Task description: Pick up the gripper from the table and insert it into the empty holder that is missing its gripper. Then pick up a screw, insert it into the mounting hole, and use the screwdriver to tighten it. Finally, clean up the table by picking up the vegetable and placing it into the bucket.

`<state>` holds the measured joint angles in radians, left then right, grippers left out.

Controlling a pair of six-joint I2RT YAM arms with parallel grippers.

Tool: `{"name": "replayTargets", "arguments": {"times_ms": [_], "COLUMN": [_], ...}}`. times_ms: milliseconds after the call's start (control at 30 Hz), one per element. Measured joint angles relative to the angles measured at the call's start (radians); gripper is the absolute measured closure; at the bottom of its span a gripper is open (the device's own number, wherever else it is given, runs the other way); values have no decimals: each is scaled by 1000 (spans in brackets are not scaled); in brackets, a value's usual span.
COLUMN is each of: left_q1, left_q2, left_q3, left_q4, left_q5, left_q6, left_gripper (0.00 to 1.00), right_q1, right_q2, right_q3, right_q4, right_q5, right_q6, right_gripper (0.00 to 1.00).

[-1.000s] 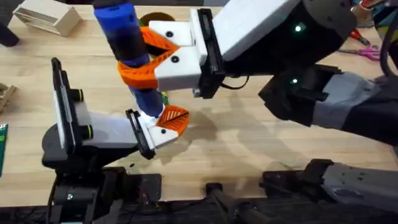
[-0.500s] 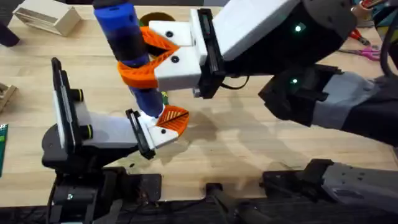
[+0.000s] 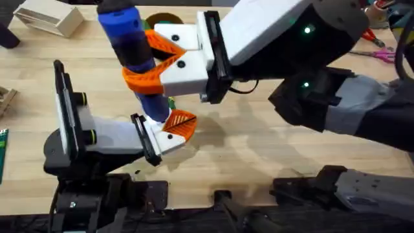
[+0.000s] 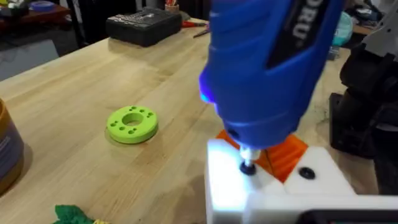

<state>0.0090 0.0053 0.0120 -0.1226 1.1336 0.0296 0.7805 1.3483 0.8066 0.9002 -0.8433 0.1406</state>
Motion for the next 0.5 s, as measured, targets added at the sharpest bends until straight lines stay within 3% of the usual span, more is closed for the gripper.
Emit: {"name": "replayTargets", "arguments": {"times_ms": [233,500], "left_q1": [0,0], "left_q2": [0,0], "left_q3": [0,0], "left_q4": [0,0], "left_q5": [0,0], "left_q6": [0,0], "left_gripper": [992,992], "right_q1": [0,0], "right_q2": [-1,-1], "right_q3": [-2,-2], "right_q4": [79,61], "right_q5": [-38,-67], "right_q6": [-10,-12], "right_gripper": [972,972]}}
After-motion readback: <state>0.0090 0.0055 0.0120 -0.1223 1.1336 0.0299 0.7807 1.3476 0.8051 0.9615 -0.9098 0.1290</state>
